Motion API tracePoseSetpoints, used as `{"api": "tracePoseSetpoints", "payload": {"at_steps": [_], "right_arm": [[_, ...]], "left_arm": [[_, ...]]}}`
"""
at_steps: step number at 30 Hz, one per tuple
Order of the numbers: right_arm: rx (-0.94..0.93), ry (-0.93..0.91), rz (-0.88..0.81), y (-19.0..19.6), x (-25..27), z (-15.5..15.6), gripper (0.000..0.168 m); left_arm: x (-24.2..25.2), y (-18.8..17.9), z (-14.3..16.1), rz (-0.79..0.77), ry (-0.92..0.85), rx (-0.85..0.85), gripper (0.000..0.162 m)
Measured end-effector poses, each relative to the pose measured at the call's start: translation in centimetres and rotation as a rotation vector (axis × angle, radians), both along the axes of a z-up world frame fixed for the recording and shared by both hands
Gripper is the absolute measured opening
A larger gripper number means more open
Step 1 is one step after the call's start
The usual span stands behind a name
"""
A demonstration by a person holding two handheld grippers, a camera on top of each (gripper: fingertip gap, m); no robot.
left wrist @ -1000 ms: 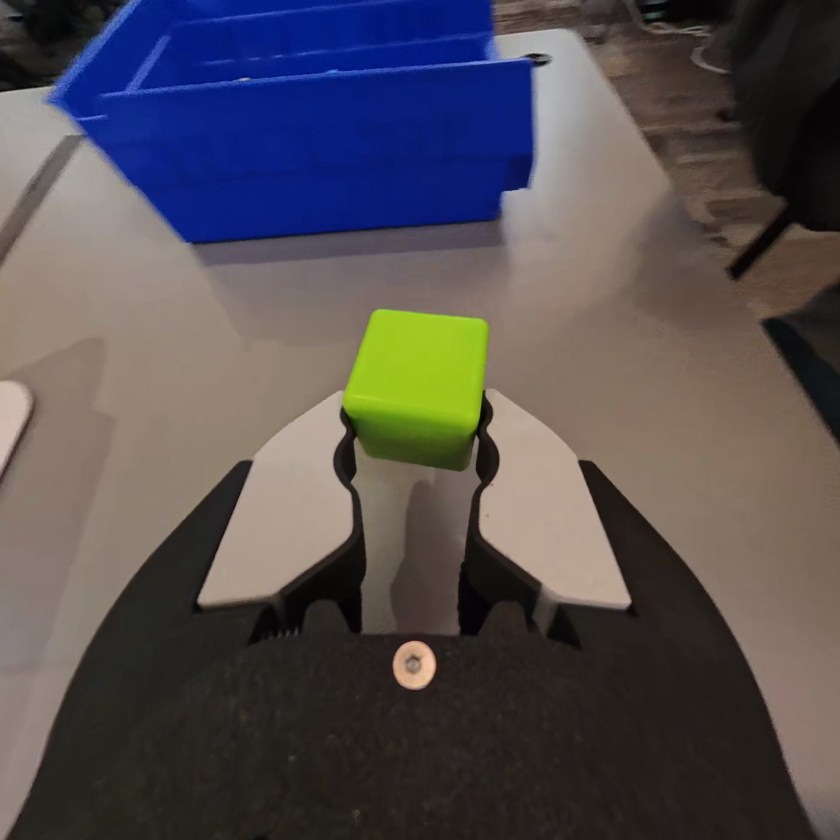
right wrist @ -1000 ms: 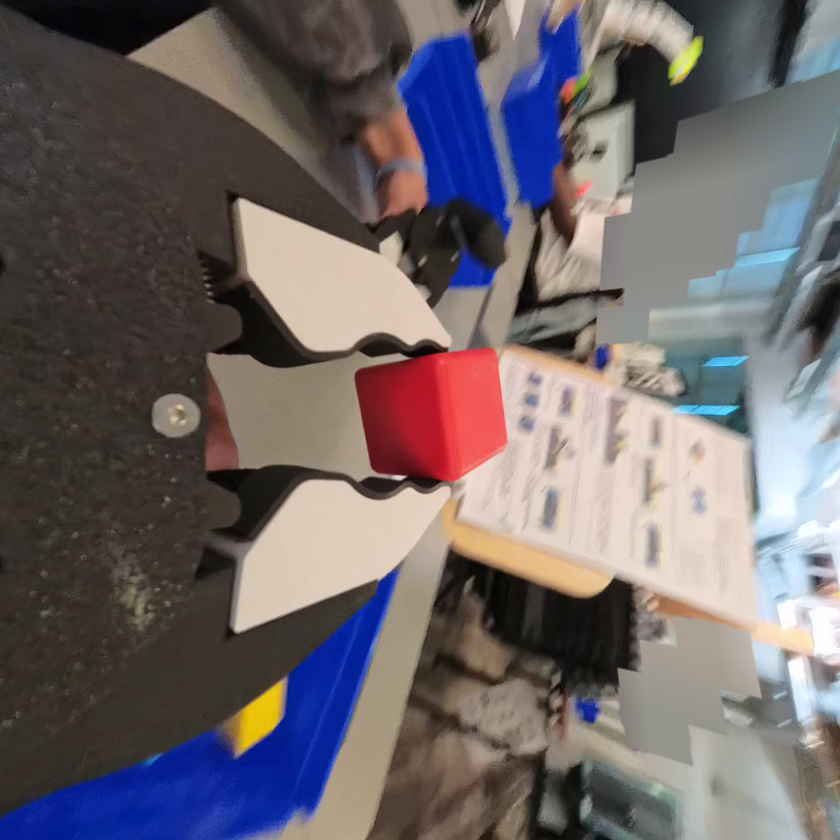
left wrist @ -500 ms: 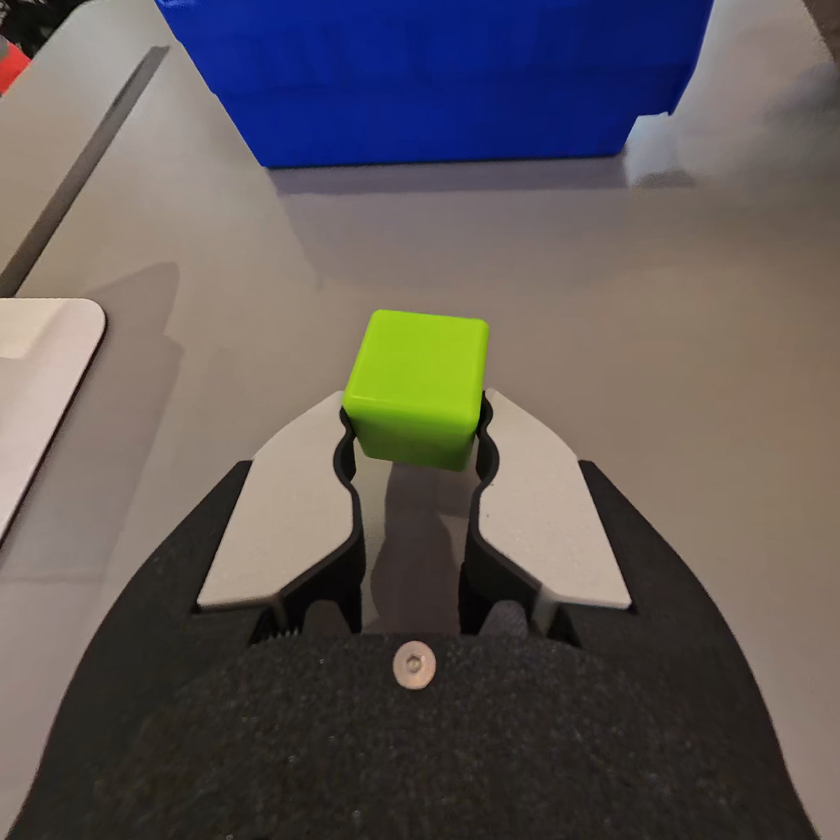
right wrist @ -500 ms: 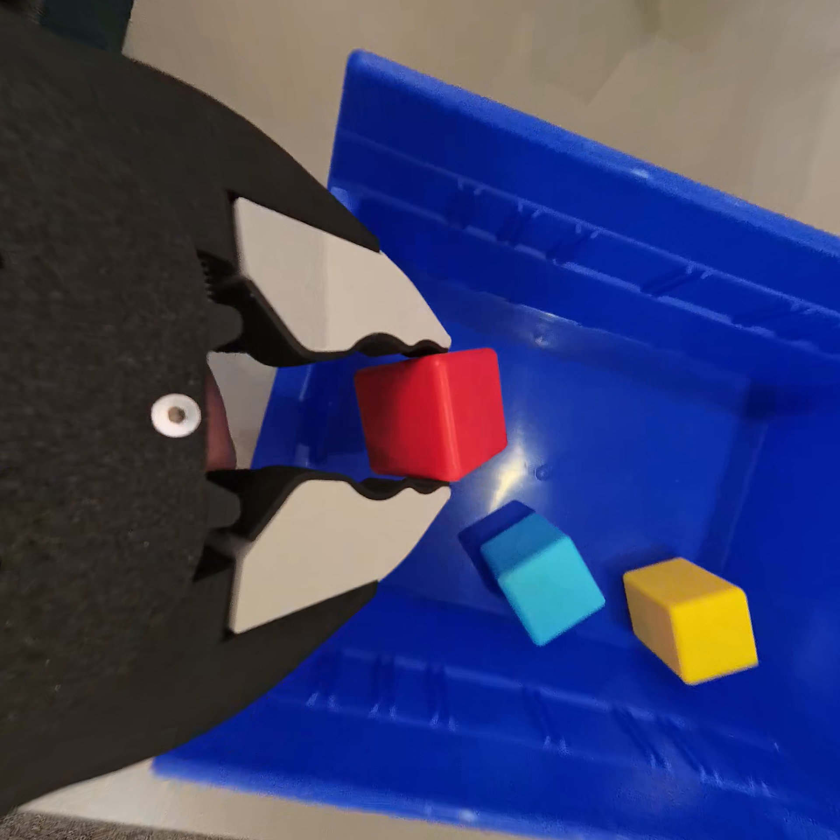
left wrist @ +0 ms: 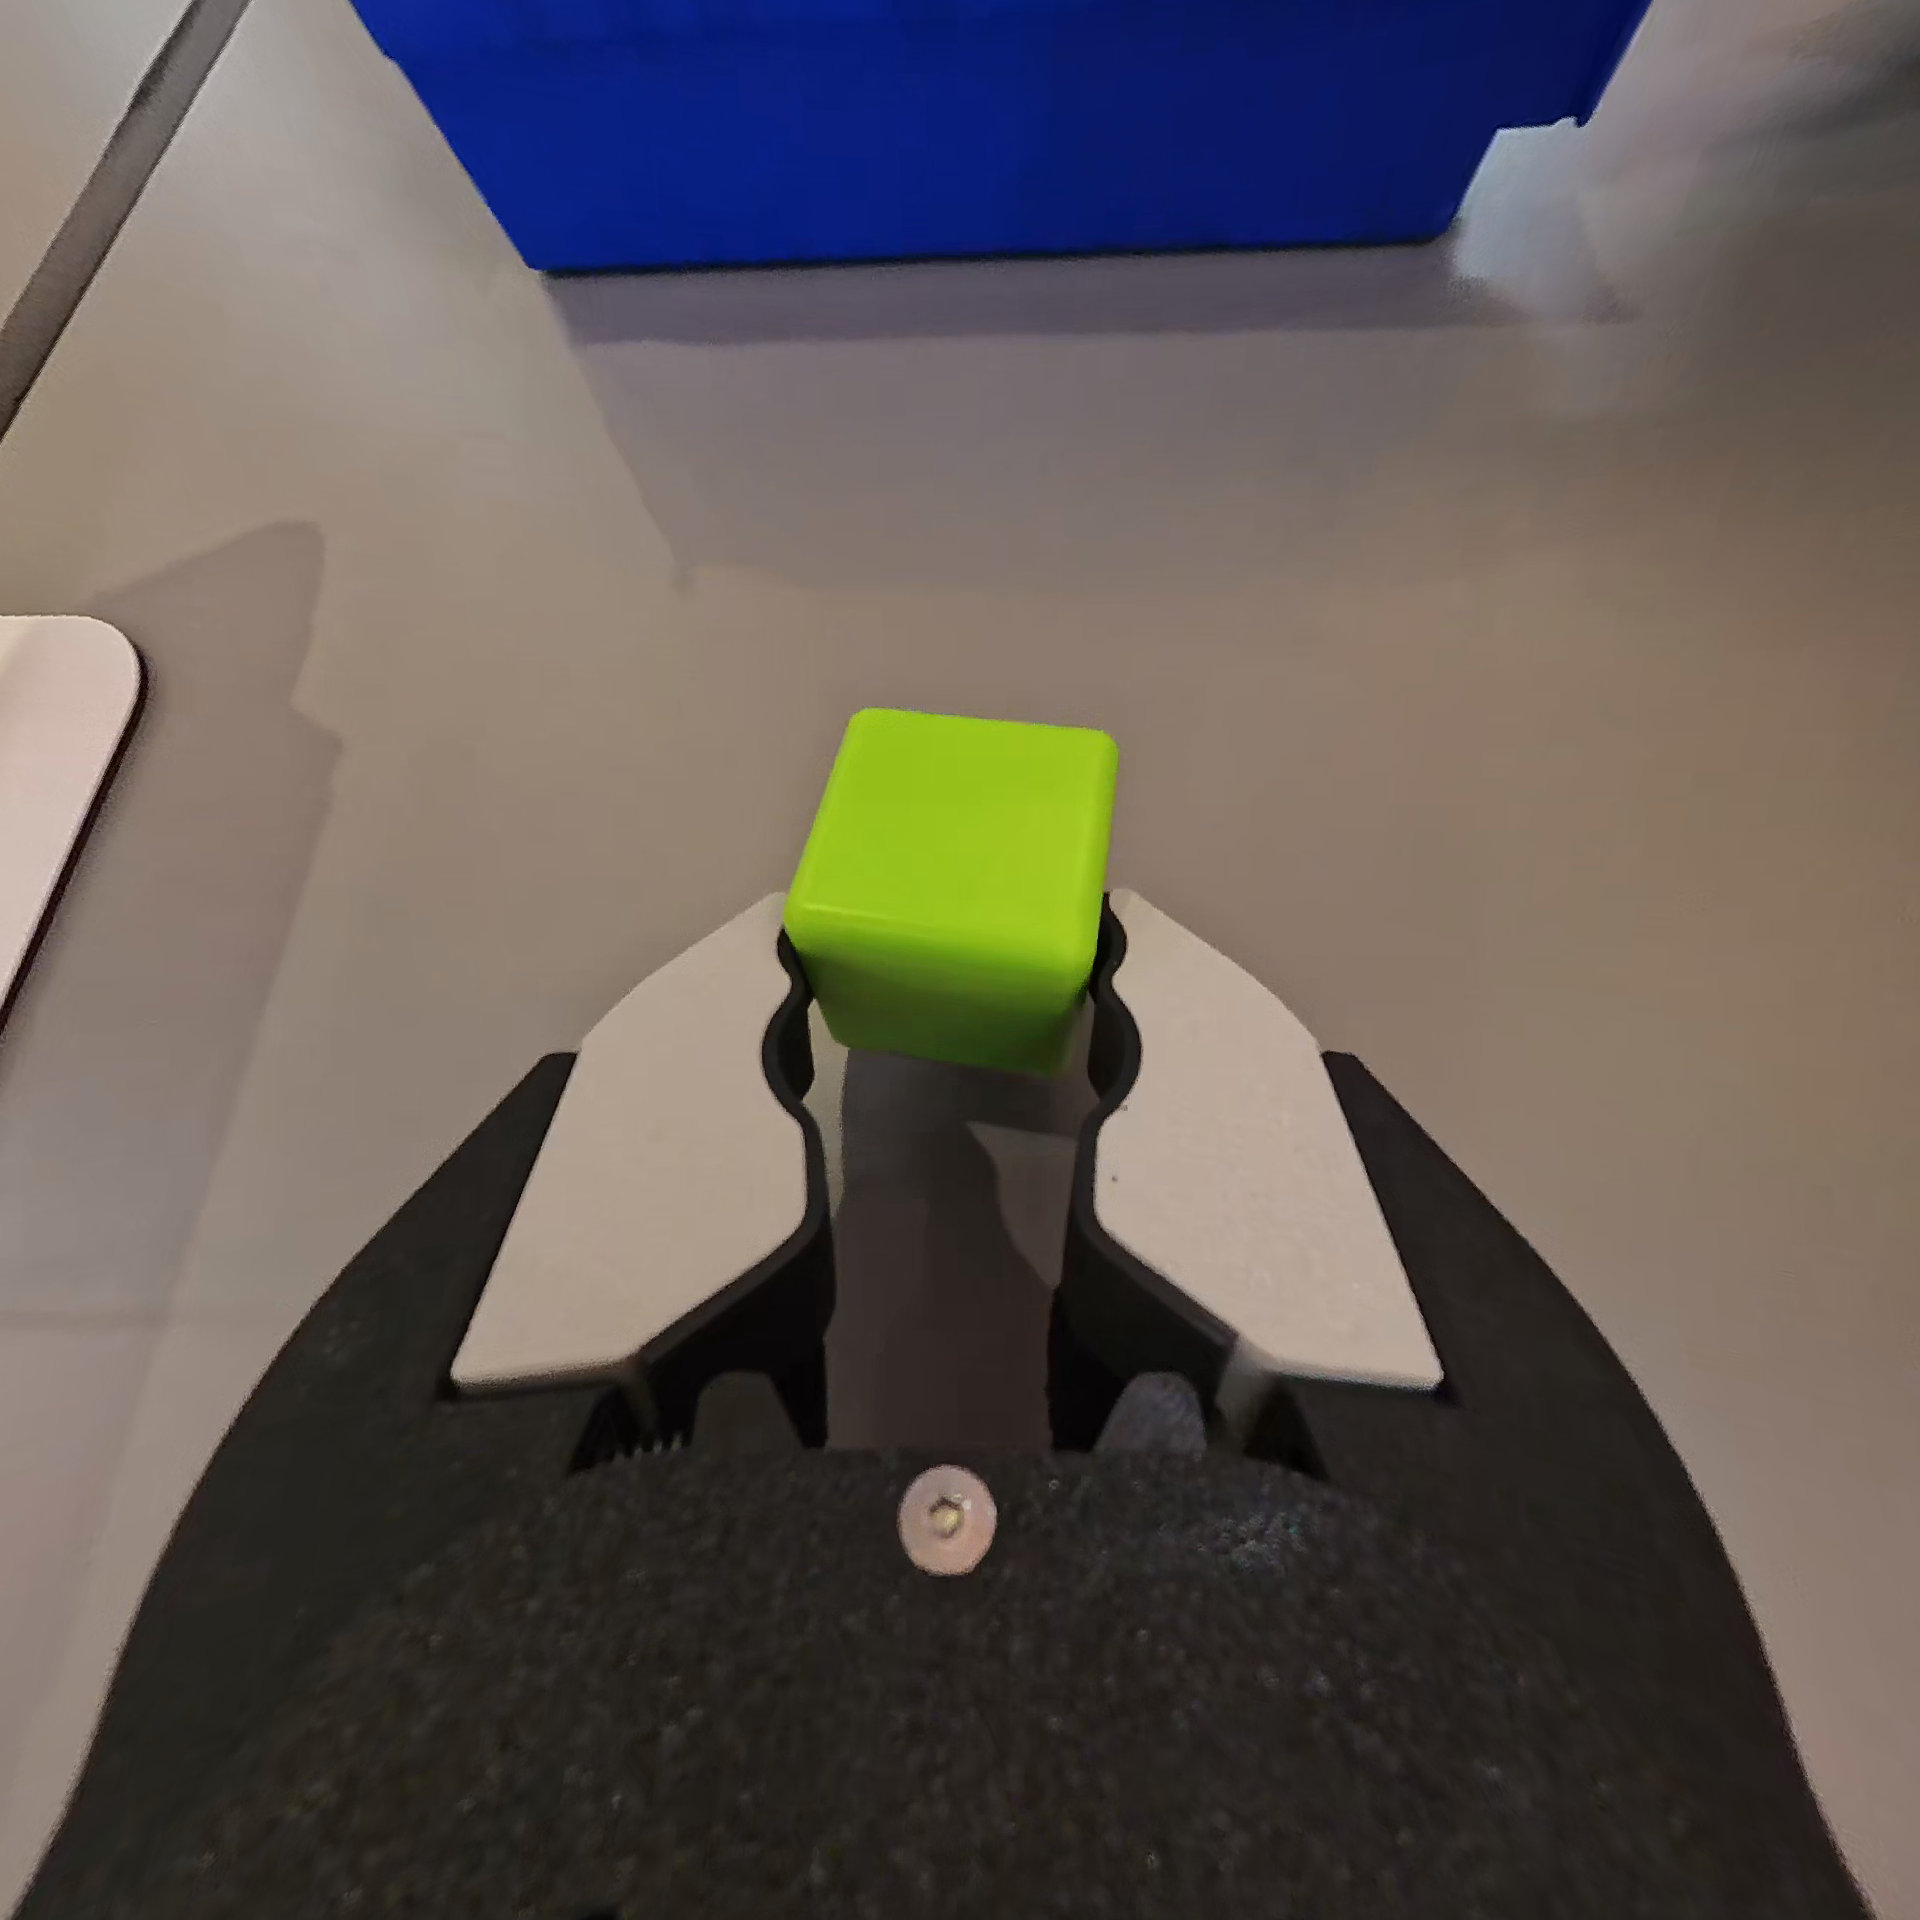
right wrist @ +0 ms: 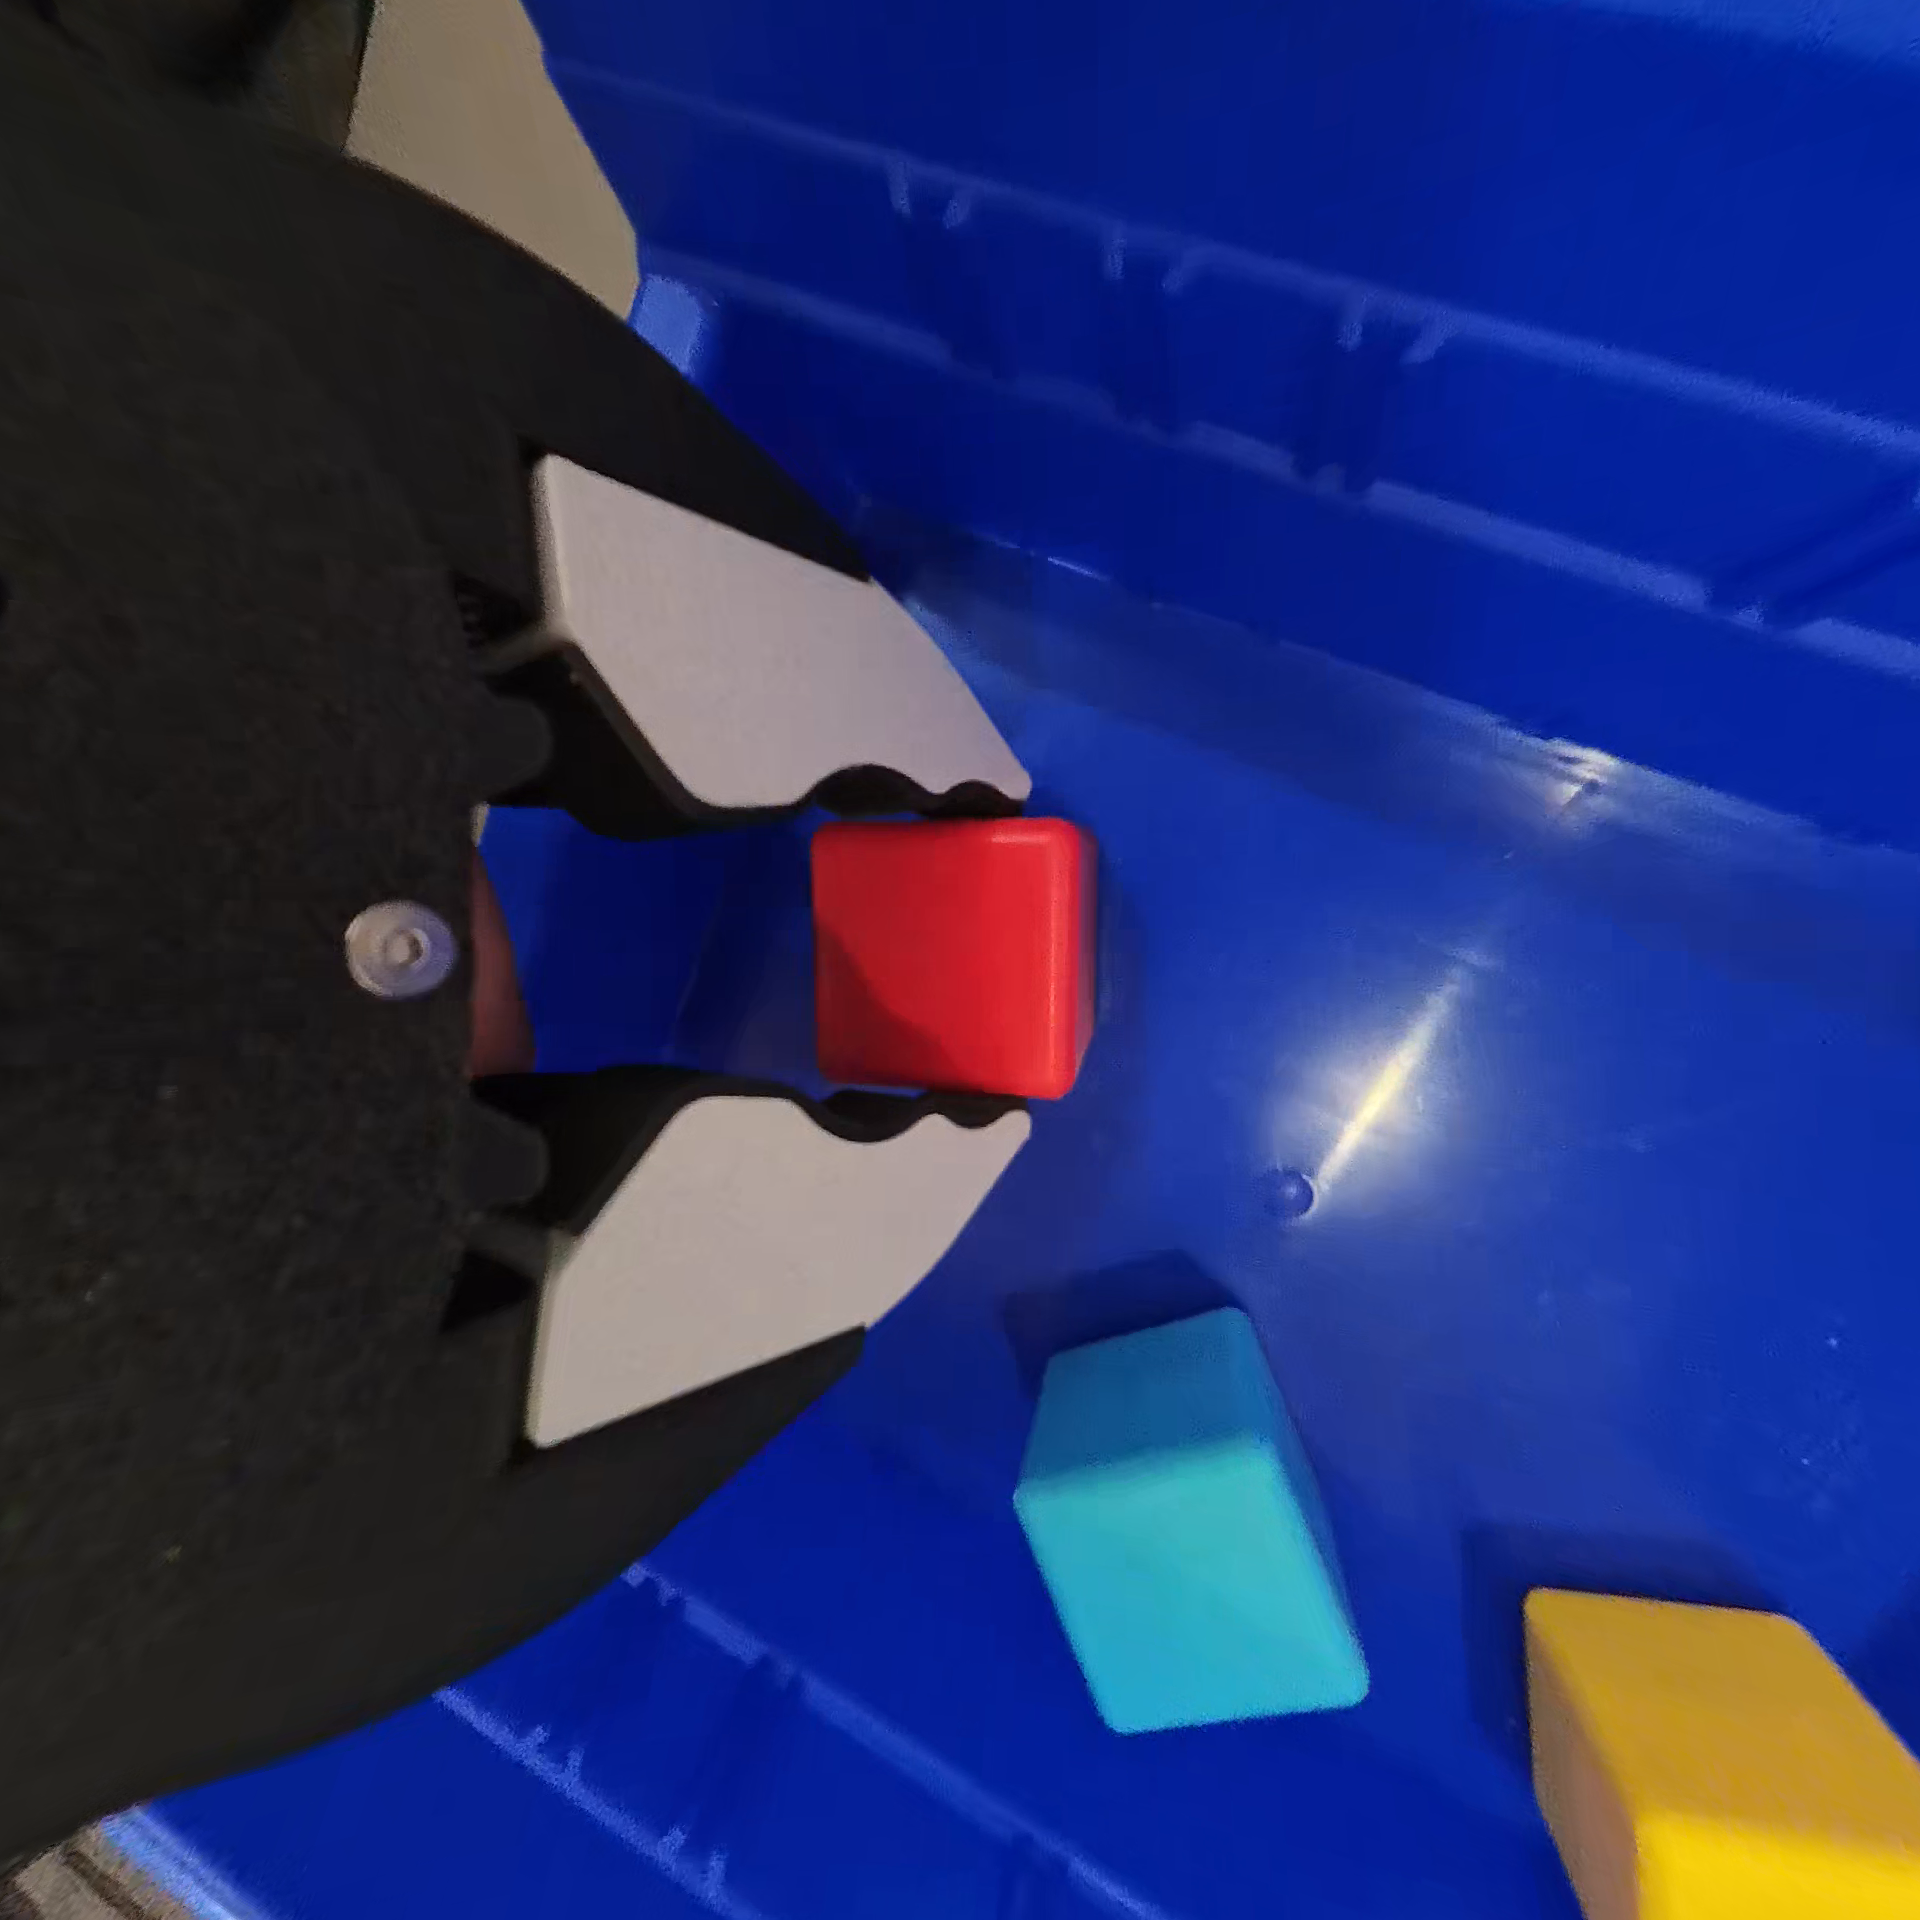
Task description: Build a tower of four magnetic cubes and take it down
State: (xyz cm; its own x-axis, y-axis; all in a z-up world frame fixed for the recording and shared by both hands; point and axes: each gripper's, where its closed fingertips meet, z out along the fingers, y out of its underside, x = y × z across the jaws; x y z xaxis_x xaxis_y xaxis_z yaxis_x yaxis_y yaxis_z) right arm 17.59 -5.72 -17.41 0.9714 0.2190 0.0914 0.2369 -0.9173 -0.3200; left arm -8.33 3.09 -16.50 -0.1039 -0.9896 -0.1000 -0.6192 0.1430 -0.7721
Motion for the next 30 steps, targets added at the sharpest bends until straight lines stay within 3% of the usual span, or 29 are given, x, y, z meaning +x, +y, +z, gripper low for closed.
{"api": "tracePoseSetpoints", "payload": {"at_steps": [5,8,11,14,17,22,24,26,30], "right_arm": [[0.105,-0.043,0.0,0.3,0.7,2.1,0.062],[0.27,-0.05,-0.011,-0.3,0.8,6.8,0.061],[0.561,-0.061,0.006,-1.3,-0.9,13.4,0.06],[0.8,0.166,0.127,-3.8,-7.7,16.9,0.054],[0.848,0.482,0.267,-6.7,-15.4,16.2,0.053],[0.747,0.806,0.367,-9.2,-22.9,11.0,0.051],[0.705,0.775,0.353,-8.4,-23.4,9.0,0.053],[0.659,0.728,0.375,-7.7,-23.9,8.3,0.058],[0.592,0.354,0.571,-4.5,-24.2,8.0,0.06]], "left_arm": [[-0.1,0.2,-0.5,0.009,0.021,-0.007,0.05],[-0.2,0.2,-1.1,0.018,0.053,-0.014,0.05],[-0.3,0.3,-1.6,0.017,0.071,-0.016,0.05],[-0.3,0.3,-1.8,0.022,0.071,-0.036,0.05],[-0.4,0.4,-1.9,0.03,0.078,-0.039,0.05],[-1.0,0.4,-2.1,0.023,0.096,-0.026,0.054],[-1.5,0.6,-1.5,0.028,0.075,-0.035,0.066],[-2.0,1.0,0.5,0.038,-0.01,-0.082,0.066],[-3.2,5.4,8.4,0.238,-0.411,-0.139,0.062]]}}
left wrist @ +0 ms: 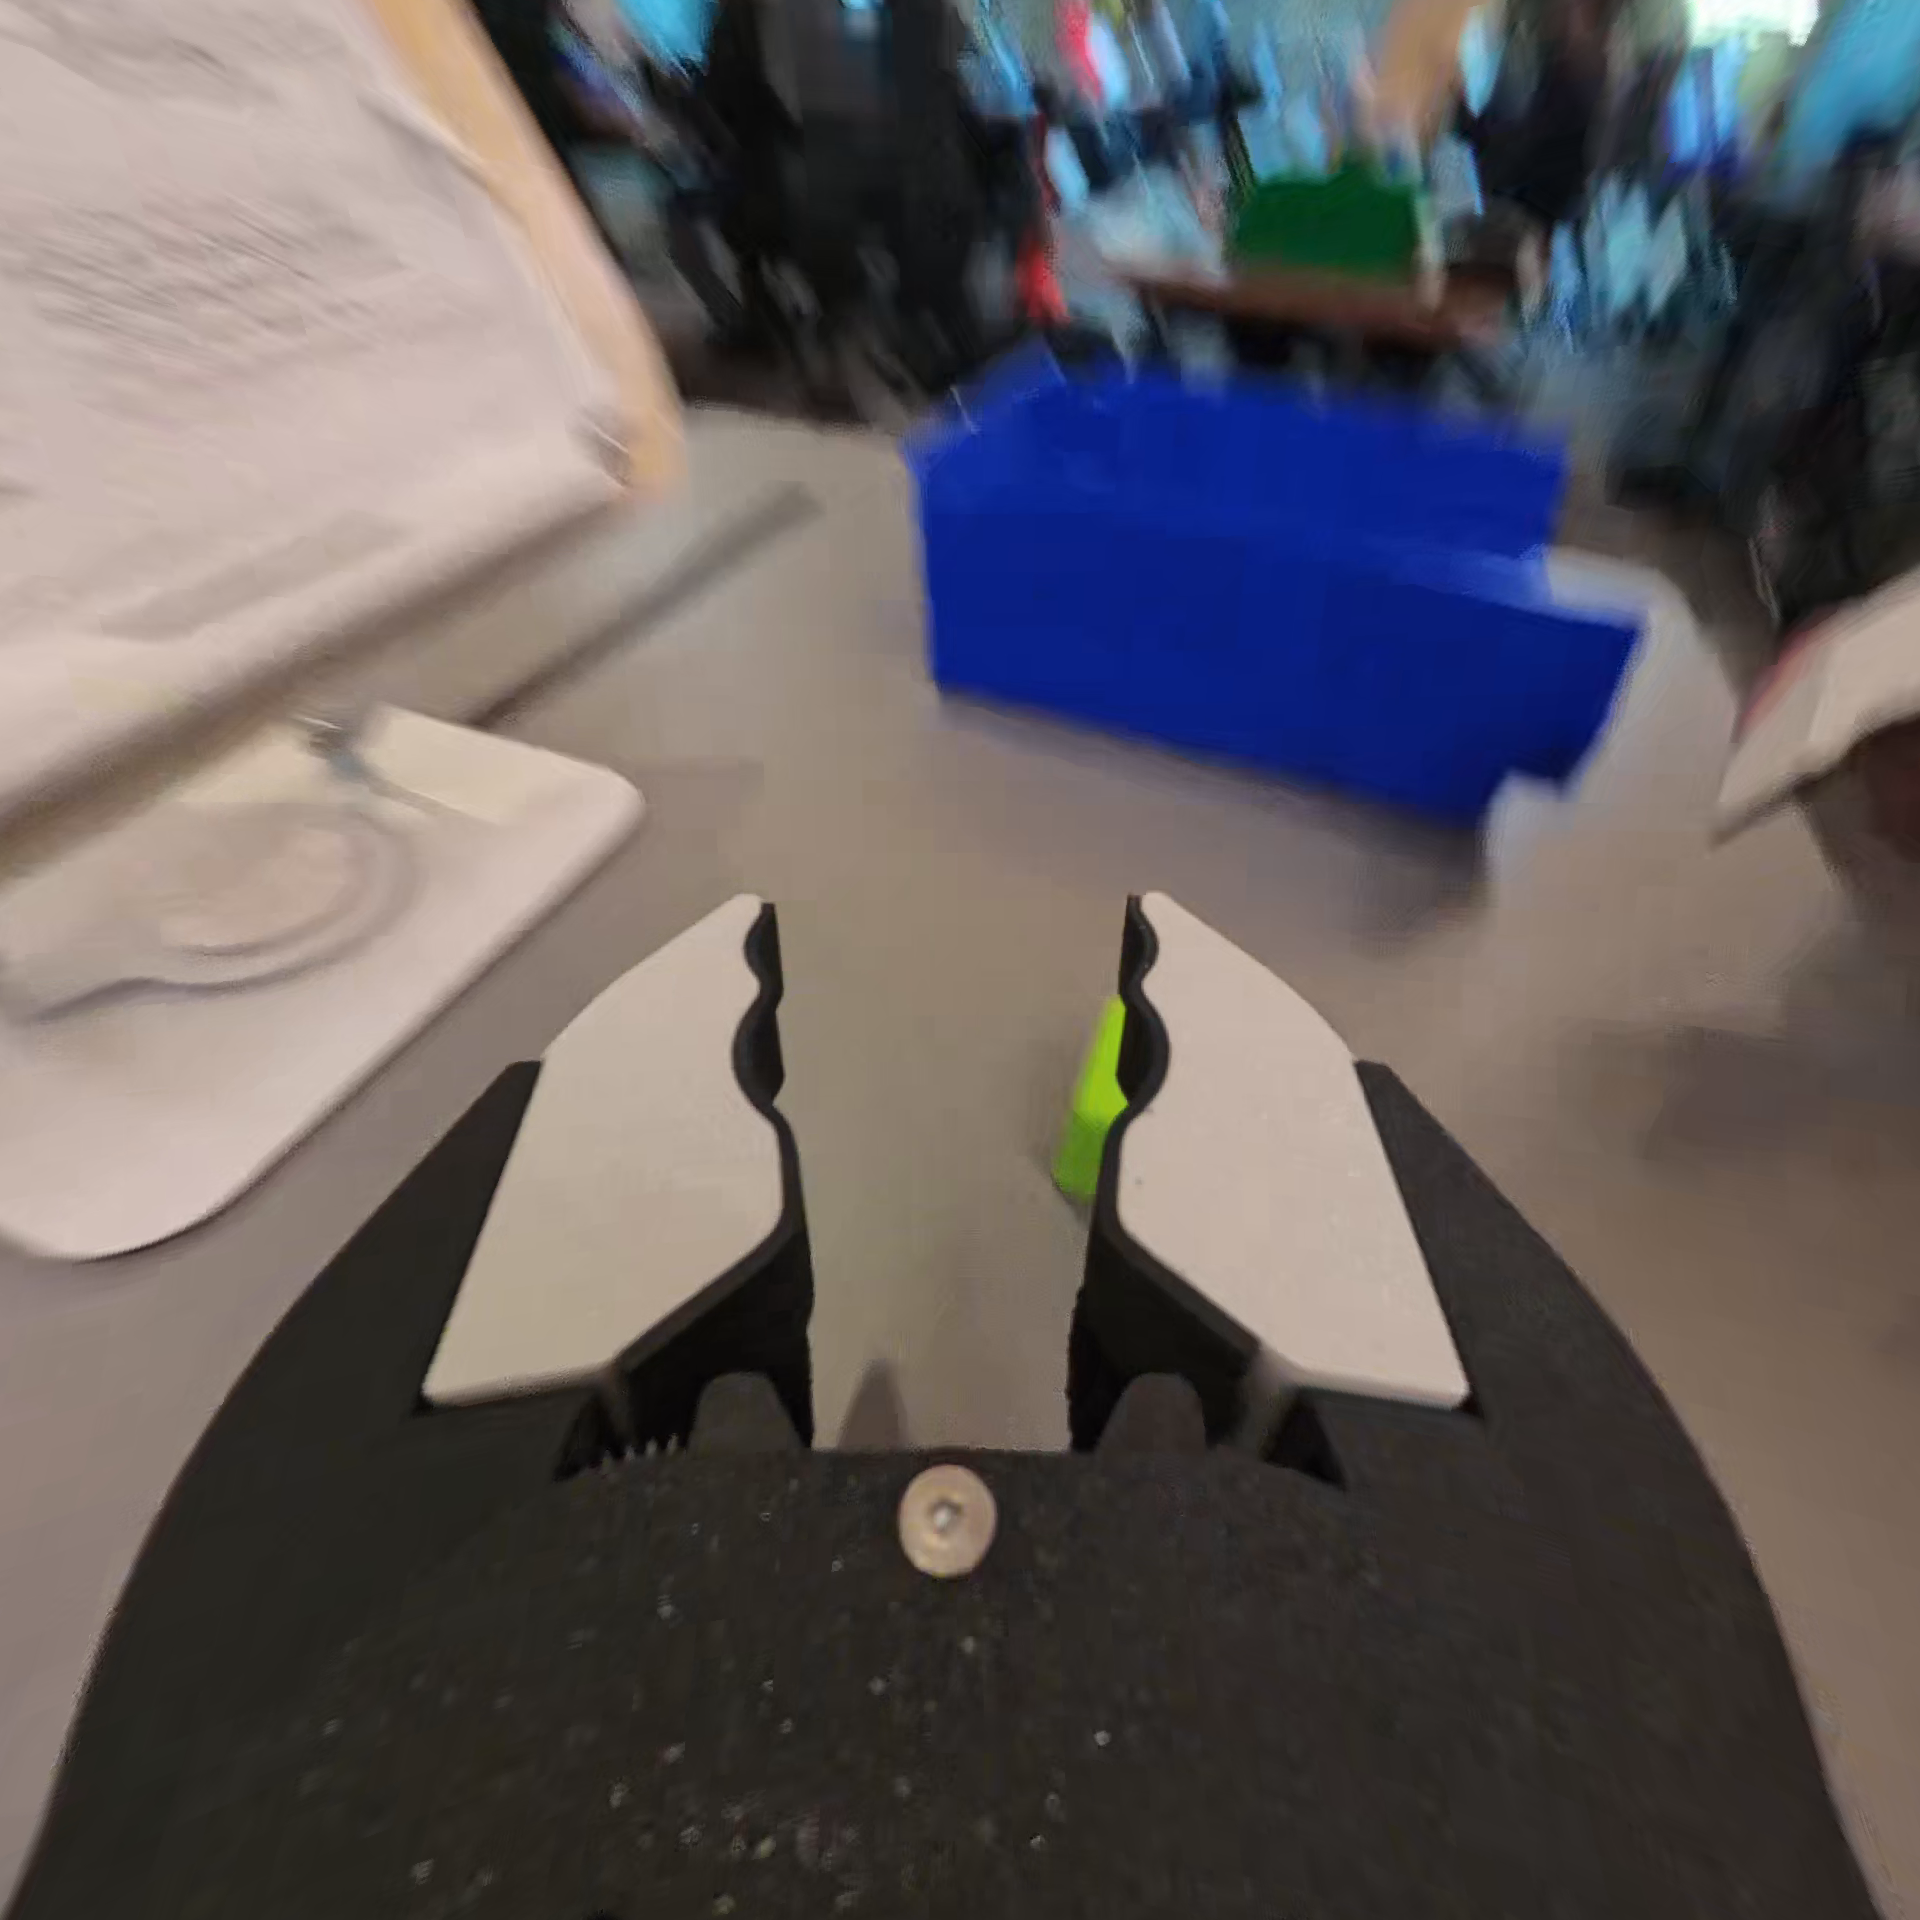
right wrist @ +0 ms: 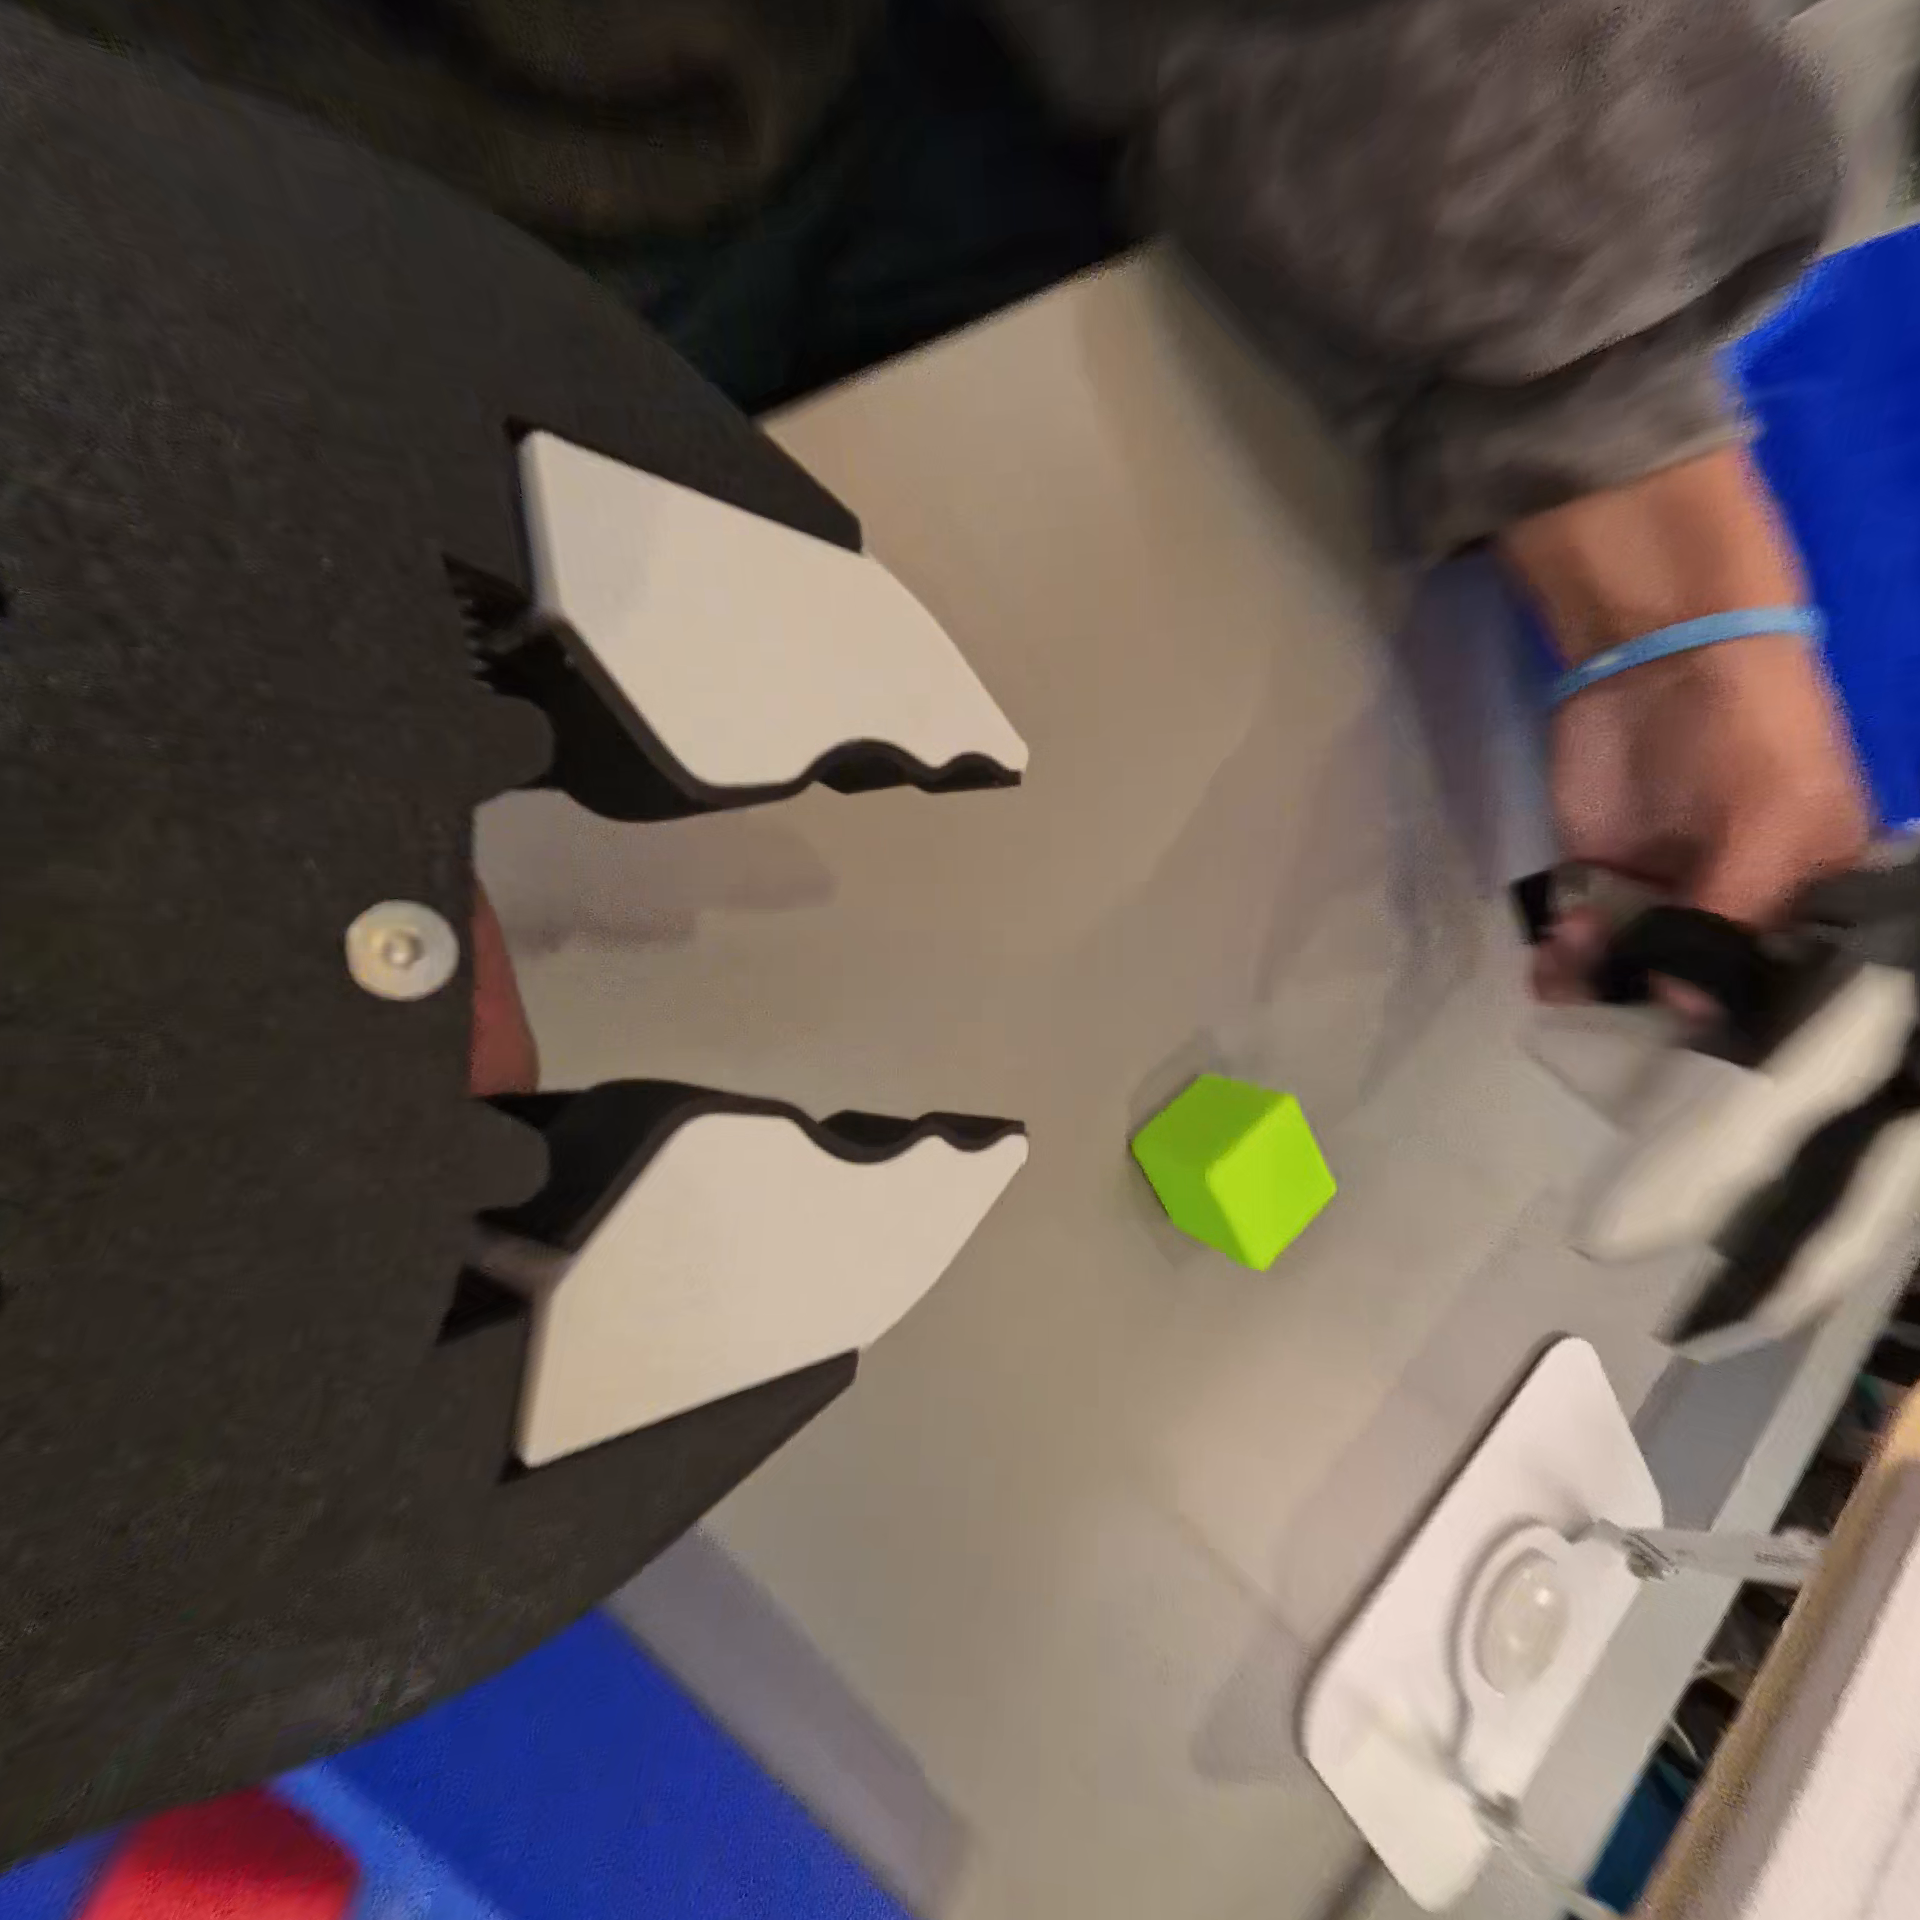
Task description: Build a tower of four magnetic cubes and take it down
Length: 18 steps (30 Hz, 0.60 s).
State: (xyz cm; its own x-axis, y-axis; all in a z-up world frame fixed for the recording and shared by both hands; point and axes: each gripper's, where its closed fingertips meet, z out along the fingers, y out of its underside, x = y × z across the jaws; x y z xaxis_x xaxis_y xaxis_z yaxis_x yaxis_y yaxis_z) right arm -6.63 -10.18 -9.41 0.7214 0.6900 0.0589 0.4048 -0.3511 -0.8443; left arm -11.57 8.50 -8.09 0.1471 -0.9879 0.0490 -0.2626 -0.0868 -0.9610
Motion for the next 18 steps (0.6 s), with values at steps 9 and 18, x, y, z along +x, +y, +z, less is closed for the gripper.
{"api": "tracePoseSetpoints", "payload": {"at_steps": [9,18], "right_arm": [[-0.141,-0.772,0.373,12.3,-2.4,-2.2,0.067],[-0.333,-0.85,0.476,14.3,-3.1,-8.2,0.064]], "left_arm": [[-5.9,8.4,2.7,0.461,-0.304,-0.162,0.061],[-4.2,7.3,1.8,0.397,-0.235,-0.151,0.061]]}}
